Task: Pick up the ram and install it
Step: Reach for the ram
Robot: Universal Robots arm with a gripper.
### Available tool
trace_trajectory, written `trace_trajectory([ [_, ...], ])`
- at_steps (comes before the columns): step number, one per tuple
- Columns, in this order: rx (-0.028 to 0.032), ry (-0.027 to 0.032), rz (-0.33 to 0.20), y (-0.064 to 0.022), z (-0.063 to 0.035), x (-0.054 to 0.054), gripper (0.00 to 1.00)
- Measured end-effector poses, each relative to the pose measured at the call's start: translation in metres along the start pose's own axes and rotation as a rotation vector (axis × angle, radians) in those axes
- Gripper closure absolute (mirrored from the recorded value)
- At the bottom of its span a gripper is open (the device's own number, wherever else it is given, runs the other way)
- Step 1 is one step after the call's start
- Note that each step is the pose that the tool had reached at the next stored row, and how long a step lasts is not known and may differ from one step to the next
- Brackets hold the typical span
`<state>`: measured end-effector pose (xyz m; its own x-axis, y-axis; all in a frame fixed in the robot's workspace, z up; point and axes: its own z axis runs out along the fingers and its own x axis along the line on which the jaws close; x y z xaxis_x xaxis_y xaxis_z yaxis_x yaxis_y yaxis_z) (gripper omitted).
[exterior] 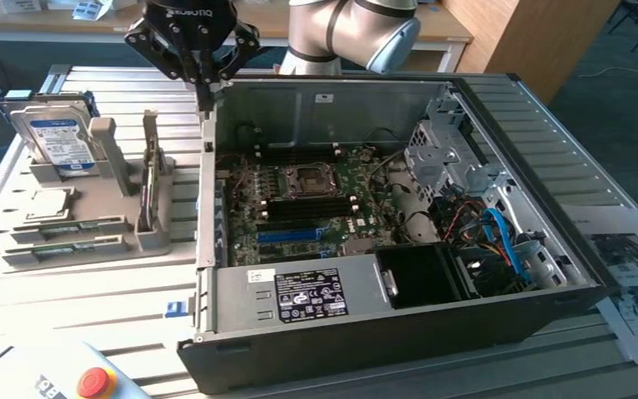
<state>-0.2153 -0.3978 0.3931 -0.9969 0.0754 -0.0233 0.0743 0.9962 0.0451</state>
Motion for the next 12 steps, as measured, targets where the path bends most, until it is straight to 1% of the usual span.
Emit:
trace_trajectory([
  [9, 0.0000, 0.0000, 0.000, -0.0013, -0.0005, 0.018, 0.90],
  [10, 0.0000, 0.0000, 0.000, -0.0015, -0.0006, 0.022, 0.90],
  [12, 0.0000, 0.0000, 0.000, -0.0016, -0.0007, 0.026, 0.90],
])
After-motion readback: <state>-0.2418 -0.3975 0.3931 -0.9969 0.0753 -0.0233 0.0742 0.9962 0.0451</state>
